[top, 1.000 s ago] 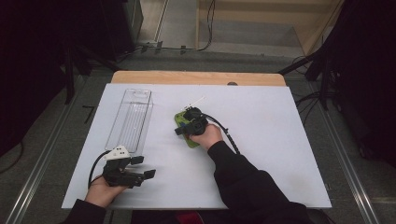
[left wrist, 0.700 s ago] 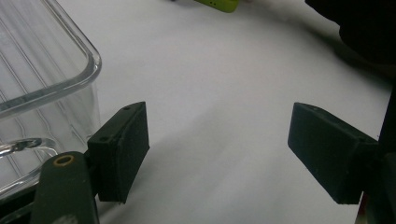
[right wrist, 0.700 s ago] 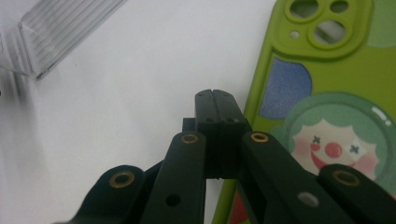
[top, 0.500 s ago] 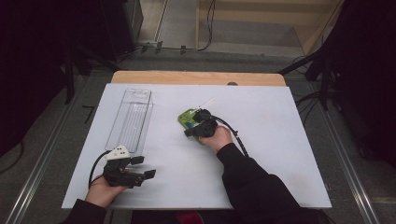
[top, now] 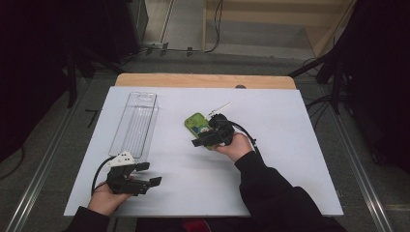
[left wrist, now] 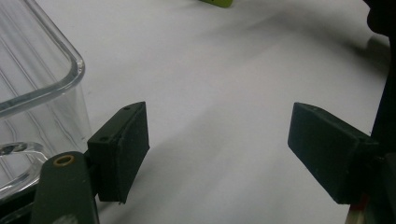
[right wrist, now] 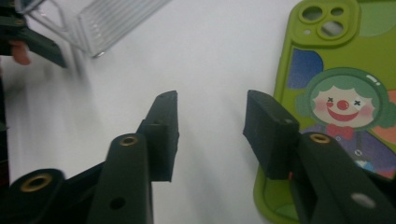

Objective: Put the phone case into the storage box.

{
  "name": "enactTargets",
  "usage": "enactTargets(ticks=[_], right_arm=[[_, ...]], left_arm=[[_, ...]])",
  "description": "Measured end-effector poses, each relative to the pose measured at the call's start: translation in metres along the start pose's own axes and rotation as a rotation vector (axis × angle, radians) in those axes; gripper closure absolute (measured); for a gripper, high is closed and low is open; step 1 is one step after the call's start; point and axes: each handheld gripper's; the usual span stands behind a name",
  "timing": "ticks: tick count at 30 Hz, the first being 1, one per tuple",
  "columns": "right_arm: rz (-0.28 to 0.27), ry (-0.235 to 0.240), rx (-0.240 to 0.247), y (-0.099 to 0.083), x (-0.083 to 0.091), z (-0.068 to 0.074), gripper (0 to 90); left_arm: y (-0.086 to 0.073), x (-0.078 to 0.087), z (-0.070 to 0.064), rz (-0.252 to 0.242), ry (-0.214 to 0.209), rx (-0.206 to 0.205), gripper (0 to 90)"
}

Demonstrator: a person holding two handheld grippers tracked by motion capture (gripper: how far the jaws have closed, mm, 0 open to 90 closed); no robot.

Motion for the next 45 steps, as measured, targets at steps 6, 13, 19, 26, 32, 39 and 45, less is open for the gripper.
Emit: enactTargets(ticks=[6, 13, 19, 26, 32, 39, 45], right_arm=[[-0.029, 0.002, 0.017, -0.013, 0.014, 0.003, 35.3], [-0.054, 0.028, 0.029, -0.028, 0.024, 0.004, 31.0], [-0.057, 0.033, 0.061, -0.042, 0.032, 0.006, 26.3], [-0.074, 0.026, 0.058, -0.054, 0.041, 0.006, 16.2], [-0.086, -0.029, 0.048, -0.069, 0.049, 0.003, 5.7], [-0.064, -0.033, -0.002, -0.085, 0.057, -0.001, 0.0], [-0.072, -0.023, -0.026, -0.101, 0.061, 0.0, 0.0]], left_arm=[[0.0, 0.0, 0.001, -0.001, -0.002, 0.0, 21.0], [0.001, -0.001, 0.001, -0.002, -0.002, 0.003, 21.0], [0.001, -0.001, 0.001, -0.002, -0.001, 0.003, 21.0], [0.001, 0.0, 0.001, -0.009, -0.009, 0.017, 21.0], [0.001, 0.001, 0.001, -0.007, -0.007, 0.016, 21.0], [0.001, 0.001, 0.001, -0.007, -0.009, 0.017, 21.0], [0.001, 0.0, 0.001, -0.006, -0.009, 0.019, 21.0]])
Point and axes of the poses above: each handheld gripper's, and its own axes: x roughly backward along the jaws, y roughly out of its top, z roughly to its left, and after that the axes turned 13 degrees about z, right-handed
